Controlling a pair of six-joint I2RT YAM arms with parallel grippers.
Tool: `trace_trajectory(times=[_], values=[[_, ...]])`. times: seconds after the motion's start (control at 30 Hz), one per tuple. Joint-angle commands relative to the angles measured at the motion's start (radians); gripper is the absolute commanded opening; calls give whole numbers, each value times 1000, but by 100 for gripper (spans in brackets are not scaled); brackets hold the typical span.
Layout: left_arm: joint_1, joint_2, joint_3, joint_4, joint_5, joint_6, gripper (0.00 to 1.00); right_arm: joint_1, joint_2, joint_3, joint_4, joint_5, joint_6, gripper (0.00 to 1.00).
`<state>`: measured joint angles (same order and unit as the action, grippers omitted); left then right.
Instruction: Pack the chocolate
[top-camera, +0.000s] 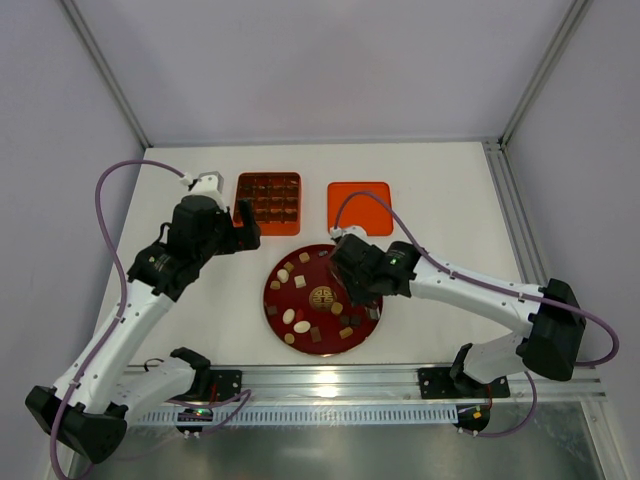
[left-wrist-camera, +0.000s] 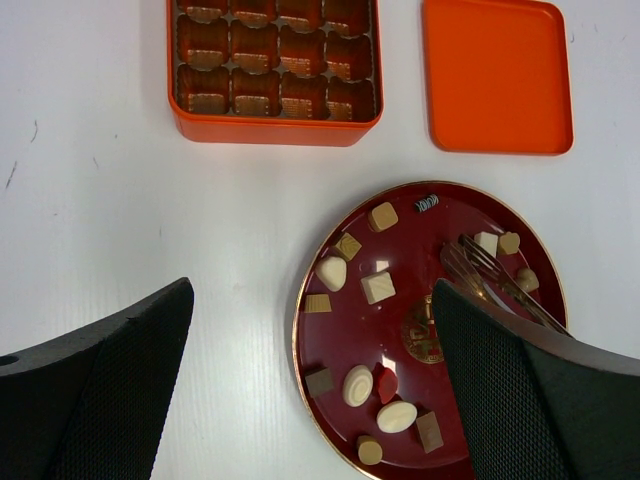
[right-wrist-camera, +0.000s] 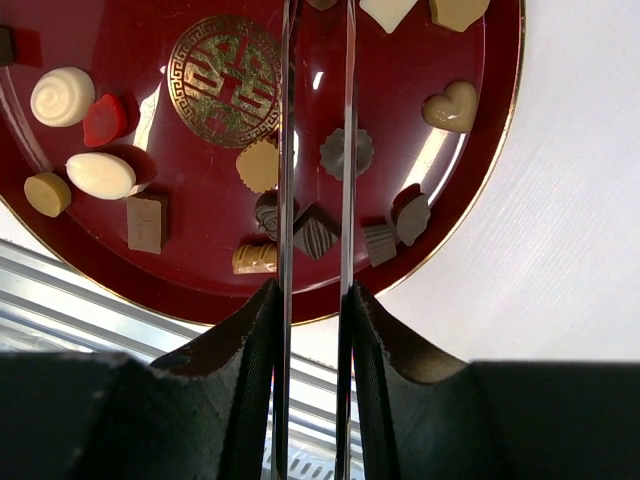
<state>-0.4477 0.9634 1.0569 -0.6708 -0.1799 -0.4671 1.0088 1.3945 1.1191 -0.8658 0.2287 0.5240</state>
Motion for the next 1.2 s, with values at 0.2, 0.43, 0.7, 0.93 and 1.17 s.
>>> trace_trajectory(times=[0.2, 0.43, 0.7, 0.93, 1.17], values=[[1, -22, 20, 30, -7, 5, 100, 1, -20, 192, -41, 77, -53, 30], [3, -31, 43, 13, -20, 10, 100, -53, 46, 306, 72, 74, -125, 30], [3, -40, 83, -24, -32, 25, 100, -156, 275, 531, 281, 41, -240, 30], [3, -46, 107, -58, -43, 36, 100, -210, 518, 741, 347, 12, -298, 30], [3, -54, 110, -73, -47, 33, 100, -219, 664, 873, 350, -17, -306, 30]])
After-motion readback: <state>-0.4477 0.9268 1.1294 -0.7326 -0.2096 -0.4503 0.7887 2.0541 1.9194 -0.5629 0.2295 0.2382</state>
